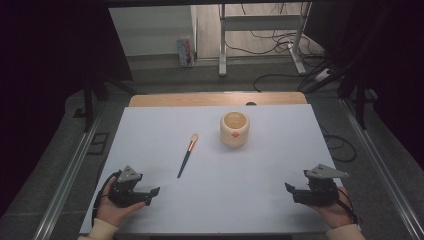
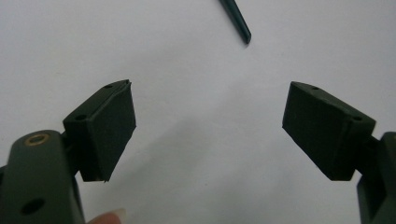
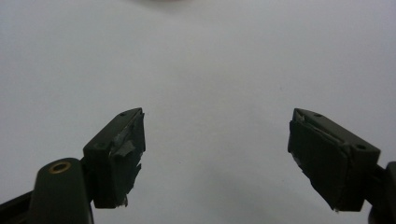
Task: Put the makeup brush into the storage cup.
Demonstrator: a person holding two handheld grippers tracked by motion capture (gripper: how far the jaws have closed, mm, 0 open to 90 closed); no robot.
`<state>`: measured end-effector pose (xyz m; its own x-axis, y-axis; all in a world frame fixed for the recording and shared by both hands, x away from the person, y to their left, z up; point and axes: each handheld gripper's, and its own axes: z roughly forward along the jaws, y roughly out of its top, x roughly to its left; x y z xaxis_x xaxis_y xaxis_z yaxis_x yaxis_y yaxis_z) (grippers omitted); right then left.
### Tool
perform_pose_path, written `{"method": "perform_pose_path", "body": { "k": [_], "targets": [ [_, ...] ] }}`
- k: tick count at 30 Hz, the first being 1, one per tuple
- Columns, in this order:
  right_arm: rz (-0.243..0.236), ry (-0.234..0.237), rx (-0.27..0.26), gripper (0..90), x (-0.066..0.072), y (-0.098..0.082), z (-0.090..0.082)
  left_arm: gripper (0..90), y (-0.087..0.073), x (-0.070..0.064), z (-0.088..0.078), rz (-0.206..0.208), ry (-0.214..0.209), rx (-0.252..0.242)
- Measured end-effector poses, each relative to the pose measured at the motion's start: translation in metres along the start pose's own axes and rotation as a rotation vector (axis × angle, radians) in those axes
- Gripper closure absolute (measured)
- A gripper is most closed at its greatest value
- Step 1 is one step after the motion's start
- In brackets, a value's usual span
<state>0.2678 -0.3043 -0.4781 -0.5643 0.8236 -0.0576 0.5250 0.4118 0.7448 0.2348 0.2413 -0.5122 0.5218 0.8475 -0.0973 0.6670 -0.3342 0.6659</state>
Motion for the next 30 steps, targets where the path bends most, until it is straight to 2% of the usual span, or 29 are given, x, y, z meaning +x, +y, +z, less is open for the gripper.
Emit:
{"method": "perform_pose_path", "body": {
  "k": [5, 10, 18, 24, 26, 27, 30],
  "targets": [
    [0.0, 0.033, 0.012, 19.7, -0.0007, 0.0029, 0.006, 17.7, -0.0028, 0.0017, -0.0005, -0.028, 0.009, 0.0],
    [-0.006, 0.05, 0.02, 19.7, -0.0001, 0.0054, 0.0097, 17.7, -0.0027, 0.0025, 0.0002, -0.031, 0.012, 0.002],
    [-0.003, 0.044, 0.032, 20.0, -0.0002, 0.0036, 0.0098, 17.7, -0.0039, -0.0001, -0.0015, -0.025, 0.013, 0.002],
    [-0.02, 0.046, 0.04, 20.0, -0.0009, 0.0034, 0.0098, 17.7, -0.0018, -0.0021, -0.0017, -0.012, 0.03, 0.003],
    [-0.018, 0.041, 0.031, 19.9, -0.0035, 0.0037, 0.0073, 17.7, -0.0015, -0.0024, -0.0003, -0.008, 0.03, 0.015],
    [-0.005, 0.043, 0.02, 19.9, -0.005, 0.0028, 0.0042, 17.7, -0.0004, -0.0027, -0.0004, -0.01, 0.031, 0.011],
    [-0.007, 0.042, 0.02, 19.7, -0.0054, 0.0008, 0.0034, 17.7, 0.0013, -0.0027, -0.0001, -0.012, 0.032, 0.008]
  ]
}}
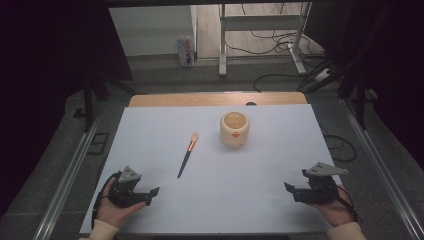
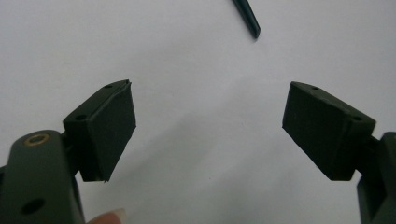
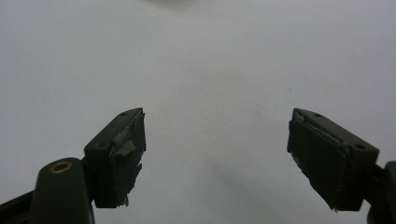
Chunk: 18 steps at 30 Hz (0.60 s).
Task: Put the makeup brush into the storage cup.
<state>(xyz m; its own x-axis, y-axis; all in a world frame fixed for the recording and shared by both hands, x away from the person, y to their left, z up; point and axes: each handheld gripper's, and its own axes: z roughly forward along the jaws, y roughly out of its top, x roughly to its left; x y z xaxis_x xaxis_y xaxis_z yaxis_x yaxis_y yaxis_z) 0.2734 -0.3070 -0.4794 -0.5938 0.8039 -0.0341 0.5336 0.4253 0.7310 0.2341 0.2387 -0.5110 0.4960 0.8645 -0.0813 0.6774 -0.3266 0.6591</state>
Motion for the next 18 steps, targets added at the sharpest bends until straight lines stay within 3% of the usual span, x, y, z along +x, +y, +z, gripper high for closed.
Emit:
{"method": "perform_pose_path", "body": {
  "k": [9, 16, 18],
  "targets": [
    [0.004, 0.011, 0.008, 19.7, -0.003, 0.0, 0.005, 17.8, -0.002, 0.004, 0.002, -0.029, 0.012, 0.006],
    [0.005, 0.002, 0.005, 19.7, -0.004, 0.003, 0.006, 18.6, 0.001, 0.001, -0.007, -0.05, 0.068, 0.033],
    [0.01, 0.0, -0.001, 19.7, -0.004, 0.003, 0.005, 18.5, 0.004, 0.0, -0.012, -0.068, 0.068, 0.03]
  ]
}}
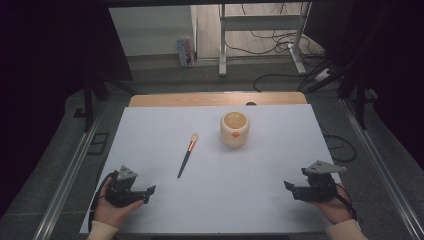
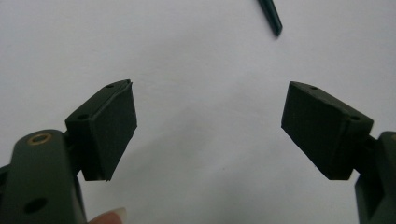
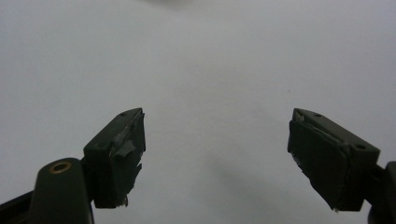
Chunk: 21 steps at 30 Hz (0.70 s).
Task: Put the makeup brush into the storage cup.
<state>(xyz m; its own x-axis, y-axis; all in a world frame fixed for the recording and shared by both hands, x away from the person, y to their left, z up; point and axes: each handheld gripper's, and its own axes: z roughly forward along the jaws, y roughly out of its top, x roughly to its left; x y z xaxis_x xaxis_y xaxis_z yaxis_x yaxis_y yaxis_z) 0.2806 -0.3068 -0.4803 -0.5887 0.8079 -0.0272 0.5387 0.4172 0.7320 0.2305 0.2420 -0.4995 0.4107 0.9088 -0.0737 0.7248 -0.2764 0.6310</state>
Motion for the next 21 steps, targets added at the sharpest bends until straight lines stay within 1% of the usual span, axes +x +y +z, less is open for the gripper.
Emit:
{"method": "perform_pose_path", "body": {
  "k": [2, 3, 4, 6, 9, 14, 21],
  "targets": [
    [-0.001, 0.0, -0.001, 19.7, 0.0, 0.0, -0.001, 18.6, 0.003, -0.001, -0.003, -0.01, 0.003, -0.006],
    [-0.009, 0.0, 0.0, 19.7, 0.001, 0.0, -0.001, 18.6, 0.005, -0.002, -0.005, -0.012, 0.0, -0.009],
    [-0.01, 0.001, 0.0, 19.6, 0.002, 0.0, -0.001, 18.6, 0.01, -0.003, -0.007, -0.014, -0.013, -0.018],
    [-0.009, 0.001, -0.006, 19.6, 0.002, 0.0, -0.002, 18.6, 0.012, -0.003, -0.008, -0.011, -0.018, -0.02],
    [-0.014, 0.002, -0.007, 19.6, 0.003, 0.001, -0.003, 20.0, 0.021, -0.004, -0.013, 0.003, -0.008, -0.016],
    [-0.014, -0.005, -0.003, 19.5, 0.003, 0.0, -0.002, 21.1, 0.038, -0.003, -0.019, 0.001, -0.001, -0.017],
    [-0.014, -0.012, -0.004, 19.5, 0.004, 0.0, -0.004, 21.7, 0.055, -0.008, -0.02, 0.012, -0.004, -0.034]
  ]
}}
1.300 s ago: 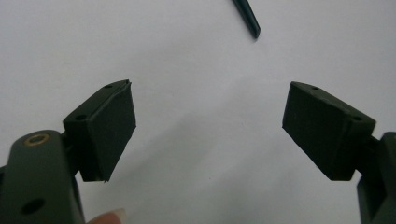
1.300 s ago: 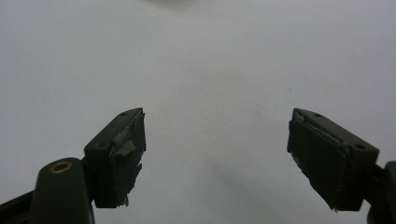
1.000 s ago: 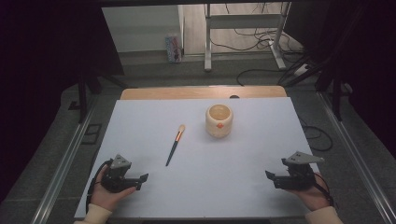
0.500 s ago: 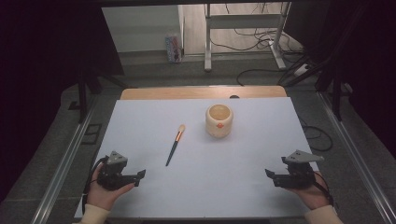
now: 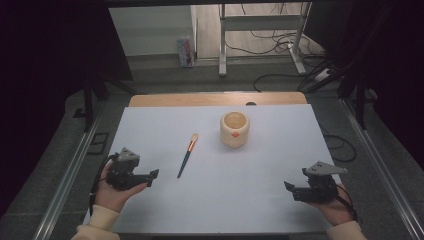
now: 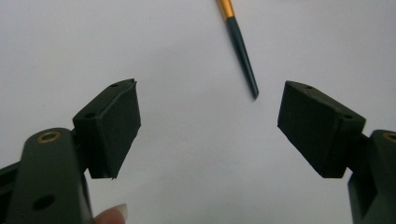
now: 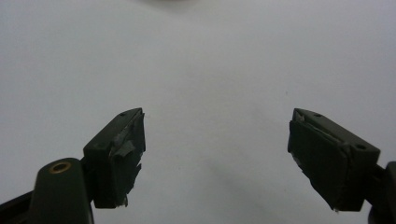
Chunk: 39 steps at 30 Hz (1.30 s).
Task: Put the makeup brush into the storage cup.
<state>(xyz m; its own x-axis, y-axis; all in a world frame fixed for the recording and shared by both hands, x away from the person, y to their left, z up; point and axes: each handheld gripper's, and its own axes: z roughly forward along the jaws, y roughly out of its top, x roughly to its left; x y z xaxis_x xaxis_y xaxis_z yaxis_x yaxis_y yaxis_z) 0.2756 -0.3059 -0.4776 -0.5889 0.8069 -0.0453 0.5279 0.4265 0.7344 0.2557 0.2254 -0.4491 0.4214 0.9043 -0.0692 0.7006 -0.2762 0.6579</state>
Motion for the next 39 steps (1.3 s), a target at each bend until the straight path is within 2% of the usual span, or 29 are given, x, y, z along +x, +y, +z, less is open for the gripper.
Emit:
{"method": "perform_pose_path", "body": {
  "k": [9, 12, 20, 31, 39],
  "targets": [
    [0.007, -0.008, 0.004, 19.6, -0.002, -0.003, -0.001, 21.7, 0.017, -0.003, 0.008, 0.007, -0.022, 0.002],
    [0.002, -0.008, 0.009, 19.6, -0.001, -0.002, 0.0, 21.7, 0.028, -0.006, 0.011, 0.028, -0.026, 0.004],
    [-0.002, -0.009, 0.01, 19.7, -0.001, -0.003, -0.001, 21.7, 0.043, -0.011, 0.02, 0.061, -0.036, 0.022],
    [-0.001, -0.019, 0.018, 19.8, -0.002, -0.005, -0.001, 21.6, 0.052, -0.015, 0.036, 0.074, -0.058, 0.056],
    [-0.003, -0.021, 0.018, 19.8, -0.002, -0.005, -0.001, 21.6, 0.054, -0.012, 0.04, 0.071, -0.06, 0.066]
  ]
}}
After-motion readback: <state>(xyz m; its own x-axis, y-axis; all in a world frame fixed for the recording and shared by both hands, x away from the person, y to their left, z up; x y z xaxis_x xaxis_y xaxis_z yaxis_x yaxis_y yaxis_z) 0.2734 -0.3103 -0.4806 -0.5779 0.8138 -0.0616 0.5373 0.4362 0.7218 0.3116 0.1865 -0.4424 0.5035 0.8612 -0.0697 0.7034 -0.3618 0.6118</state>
